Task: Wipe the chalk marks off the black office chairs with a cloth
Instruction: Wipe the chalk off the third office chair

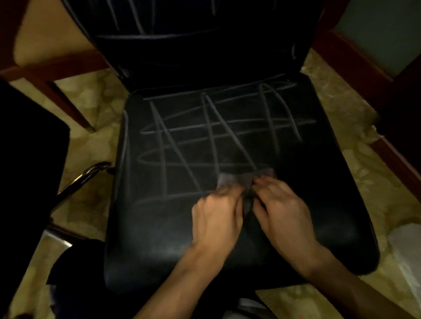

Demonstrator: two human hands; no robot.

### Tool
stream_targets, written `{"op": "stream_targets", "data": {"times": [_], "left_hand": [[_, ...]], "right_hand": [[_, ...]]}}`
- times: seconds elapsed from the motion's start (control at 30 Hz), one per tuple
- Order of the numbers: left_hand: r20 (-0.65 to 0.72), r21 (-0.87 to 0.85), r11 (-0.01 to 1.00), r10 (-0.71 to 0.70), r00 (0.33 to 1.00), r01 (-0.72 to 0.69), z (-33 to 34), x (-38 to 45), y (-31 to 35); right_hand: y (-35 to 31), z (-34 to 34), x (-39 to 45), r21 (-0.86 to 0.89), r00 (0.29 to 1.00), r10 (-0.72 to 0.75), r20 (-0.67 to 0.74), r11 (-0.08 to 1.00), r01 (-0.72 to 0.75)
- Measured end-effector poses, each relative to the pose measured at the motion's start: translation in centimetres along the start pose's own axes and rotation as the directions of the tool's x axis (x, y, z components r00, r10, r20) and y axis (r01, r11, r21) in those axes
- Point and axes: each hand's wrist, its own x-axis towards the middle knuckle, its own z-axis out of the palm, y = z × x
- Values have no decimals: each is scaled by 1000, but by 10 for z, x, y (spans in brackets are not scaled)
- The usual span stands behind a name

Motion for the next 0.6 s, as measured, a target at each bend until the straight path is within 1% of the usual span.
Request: {"op": "stream_targets", "data": {"times": [0.1,0.2,0.27,0.37,0.43,0.5,0.6], "left_hand": [[-39,-33,997,-67,997,65,-12,-45,-26],[-112,-21,985,-174,978,173,-27,-78,-48],[-137,-2,969,-244,960,246,-36,-75,-60],[-180,60,926,-356,917,372,-49,-50,-79],[-216,53,900,-412,885,432,-58,-43,-89],[-205,19,898,-427,881,440,-63,-55,-93],[-168,-68,920,-392,904,386,-65,-97,-93]], "right_hand": [[-28,10,-13,70,986,-164,9,984,163],[-58,24,-16,162,957,-276,88,952,260],[-73,38,1,202,942,-320,99,934,296],[-99,58,42,238,939,-328,104,925,297],[-115,63,57,234,928,-350,127,920,315],[-123,61,51,219,912,-380,152,913,344],[-124,49,17,256,881,-455,128,874,414]]}}
